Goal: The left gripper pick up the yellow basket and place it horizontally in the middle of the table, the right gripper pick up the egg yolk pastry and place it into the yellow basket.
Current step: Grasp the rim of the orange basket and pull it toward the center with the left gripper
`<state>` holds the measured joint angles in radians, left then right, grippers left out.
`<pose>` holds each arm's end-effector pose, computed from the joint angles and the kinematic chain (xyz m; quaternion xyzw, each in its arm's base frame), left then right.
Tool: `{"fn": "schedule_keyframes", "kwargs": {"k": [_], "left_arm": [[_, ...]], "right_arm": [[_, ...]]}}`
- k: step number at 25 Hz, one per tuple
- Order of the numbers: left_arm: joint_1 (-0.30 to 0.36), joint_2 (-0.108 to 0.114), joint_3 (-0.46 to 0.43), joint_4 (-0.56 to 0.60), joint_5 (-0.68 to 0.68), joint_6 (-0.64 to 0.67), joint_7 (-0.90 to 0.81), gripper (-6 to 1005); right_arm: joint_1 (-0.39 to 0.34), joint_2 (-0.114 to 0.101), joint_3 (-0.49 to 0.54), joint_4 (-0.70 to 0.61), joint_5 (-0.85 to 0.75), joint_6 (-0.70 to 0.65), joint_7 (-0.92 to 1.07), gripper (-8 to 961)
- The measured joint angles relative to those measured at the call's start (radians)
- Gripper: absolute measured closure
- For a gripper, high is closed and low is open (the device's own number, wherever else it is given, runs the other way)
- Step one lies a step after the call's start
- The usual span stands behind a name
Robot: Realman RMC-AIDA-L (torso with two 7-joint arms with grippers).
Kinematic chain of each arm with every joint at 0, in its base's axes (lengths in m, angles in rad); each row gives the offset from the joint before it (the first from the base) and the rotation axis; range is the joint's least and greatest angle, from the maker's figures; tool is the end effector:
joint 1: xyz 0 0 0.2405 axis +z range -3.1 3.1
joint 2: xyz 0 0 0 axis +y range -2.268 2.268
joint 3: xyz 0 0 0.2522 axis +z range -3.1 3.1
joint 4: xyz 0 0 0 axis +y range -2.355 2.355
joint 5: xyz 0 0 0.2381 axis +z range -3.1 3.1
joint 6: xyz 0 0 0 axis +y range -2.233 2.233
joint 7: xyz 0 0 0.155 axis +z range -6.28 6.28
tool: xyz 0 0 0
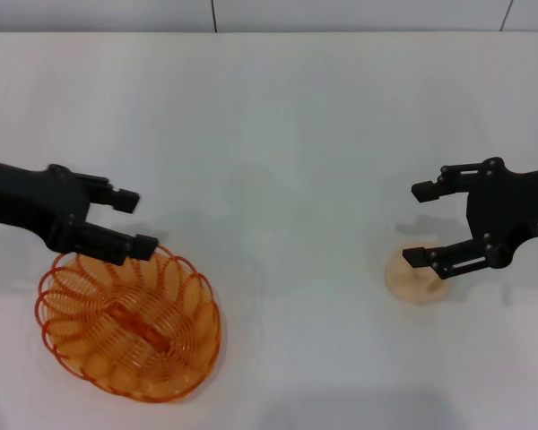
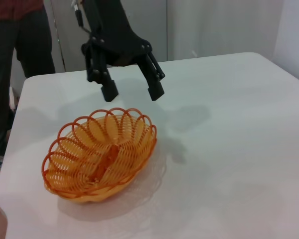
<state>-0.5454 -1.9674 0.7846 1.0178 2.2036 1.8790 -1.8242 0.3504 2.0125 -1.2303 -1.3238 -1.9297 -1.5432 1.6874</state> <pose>-0.2496 0.3465 0.0742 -0.9623 -0.2590 -0.0781 0.0289 0.1957 0.3456 0.0281 -0.9889 0.0633 0.0853 0.1041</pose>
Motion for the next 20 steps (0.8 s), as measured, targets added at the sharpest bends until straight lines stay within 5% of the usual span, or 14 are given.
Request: {"fn": "schedule_keyframes", "kwargs": {"k": [13, 20], "left_arm": [[-0.133, 0.026, 0.002, 0.078, 0.454, 0.041, -0.287, 119], [-0.137, 0.011, 0.065, 0.069, 0.513, 0.023, -0.32, 120]], "right_arm": [[-0.002, 0.001, -0.001, 0.009, 0.009, 0.003, 0.0, 121], [0.0, 0.002, -0.004, 0.011, 0.011, 0.012, 0.0, 121]]}}
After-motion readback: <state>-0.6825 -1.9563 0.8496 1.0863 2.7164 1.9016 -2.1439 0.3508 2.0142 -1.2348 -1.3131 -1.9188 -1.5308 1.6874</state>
